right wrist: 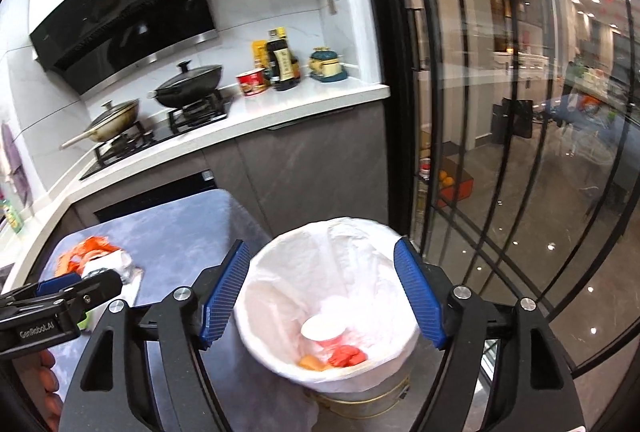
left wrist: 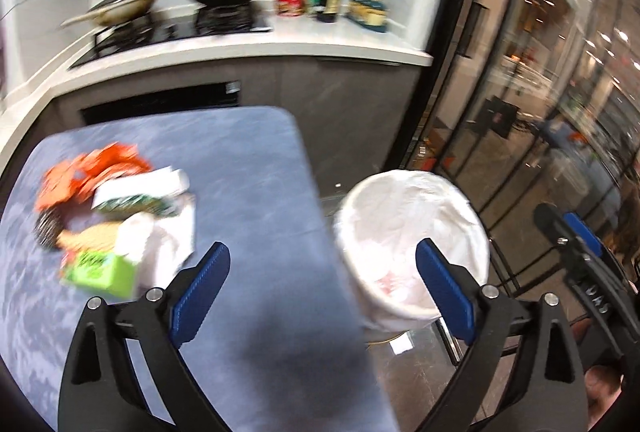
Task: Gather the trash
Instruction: 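Grasp the white paper towel with the right tool while the left tool grasps the steel wool, then carry the paper towel and steel wool over the bin opening, then open the left tool to drop the steel wool while the right tool drops the towel, then move both open tools back from the bin to the table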
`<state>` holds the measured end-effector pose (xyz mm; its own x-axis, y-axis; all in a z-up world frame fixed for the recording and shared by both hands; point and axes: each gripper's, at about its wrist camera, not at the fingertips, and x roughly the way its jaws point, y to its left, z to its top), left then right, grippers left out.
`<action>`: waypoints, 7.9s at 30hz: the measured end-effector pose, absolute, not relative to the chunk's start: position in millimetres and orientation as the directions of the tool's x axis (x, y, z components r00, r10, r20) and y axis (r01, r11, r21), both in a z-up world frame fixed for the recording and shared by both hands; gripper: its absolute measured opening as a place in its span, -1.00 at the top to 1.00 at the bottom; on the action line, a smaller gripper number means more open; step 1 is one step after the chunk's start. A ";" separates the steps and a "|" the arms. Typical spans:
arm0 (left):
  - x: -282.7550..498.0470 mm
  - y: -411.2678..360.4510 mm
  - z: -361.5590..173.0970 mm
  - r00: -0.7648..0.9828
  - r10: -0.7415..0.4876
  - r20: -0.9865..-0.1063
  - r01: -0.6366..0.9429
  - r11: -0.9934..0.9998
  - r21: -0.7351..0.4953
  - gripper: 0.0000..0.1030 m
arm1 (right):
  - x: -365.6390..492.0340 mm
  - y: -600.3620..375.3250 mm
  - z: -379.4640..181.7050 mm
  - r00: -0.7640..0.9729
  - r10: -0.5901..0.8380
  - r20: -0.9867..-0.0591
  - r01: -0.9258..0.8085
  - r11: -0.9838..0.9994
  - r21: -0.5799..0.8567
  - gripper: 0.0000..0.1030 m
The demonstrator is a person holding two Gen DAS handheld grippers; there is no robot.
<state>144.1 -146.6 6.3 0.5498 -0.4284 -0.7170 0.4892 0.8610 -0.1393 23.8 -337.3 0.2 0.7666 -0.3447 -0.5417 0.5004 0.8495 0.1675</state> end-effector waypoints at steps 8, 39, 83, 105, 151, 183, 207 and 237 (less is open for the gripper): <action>160.5 -59.8 -4.1 0.577 -0.336 -0.745 0.331 0.929 -0.162 -0.76 | 43.6 -283.1 -2.4 0.792 -0.254 -0.555 0.405 0.899 0.166 -0.39; 242.8 159.8 -62.1 0.584 -0.172 -0.793 -0.030 0.972 -0.232 -0.80 | 227.6 -108.7 -63.3 0.713 0.021 -0.701 0.169 0.965 0.201 -0.36; 239.7 114.6 -49.1 0.595 -0.292 -0.749 0.158 0.956 -0.247 0.04 | 129.7 -161.5 -25.8 0.775 -0.044 -0.631 0.224 0.952 0.209 0.89; 114.4 -14.2 -8.3 0.531 -0.448 -0.719 0.449 0.869 -0.210 0.04 | -4.2 -255.5 18.2 0.832 -0.207 -0.514 0.376 0.892 0.250 0.89; 97.0 -249.5 -25.7 0.418 -0.506 -0.754 0.707 0.702 -0.079 0.04 | 30.1 -389.7 -6.6 0.750 -0.325 -0.576 0.510 0.839 0.191 0.89; 132.4 -282.4 -45.8 0.426 -0.476 -0.770 0.701 0.711 -0.052 -0.40 | 73.0 -403.9 -32.3 0.692 -0.364 -0.624 0.557 0.818 0.141 0.46; 141.3 -189.3 -11.8 0.520 -0.419 -0.744 0.542 0.836 -0.092 -0.70 | 55.5 -339.0 6.4 0.779 -0.325 -0.537 0.468 0.870 0.153 -0.10; 209.7 56.5 -62.3 0.533 -0.133 -0.836 -0.022 0.985 -0.170 -0.80 | 149.6 -158.3 -46.9 0.740 -0.023 -0.672 0.166 0.975 0.150 -0.18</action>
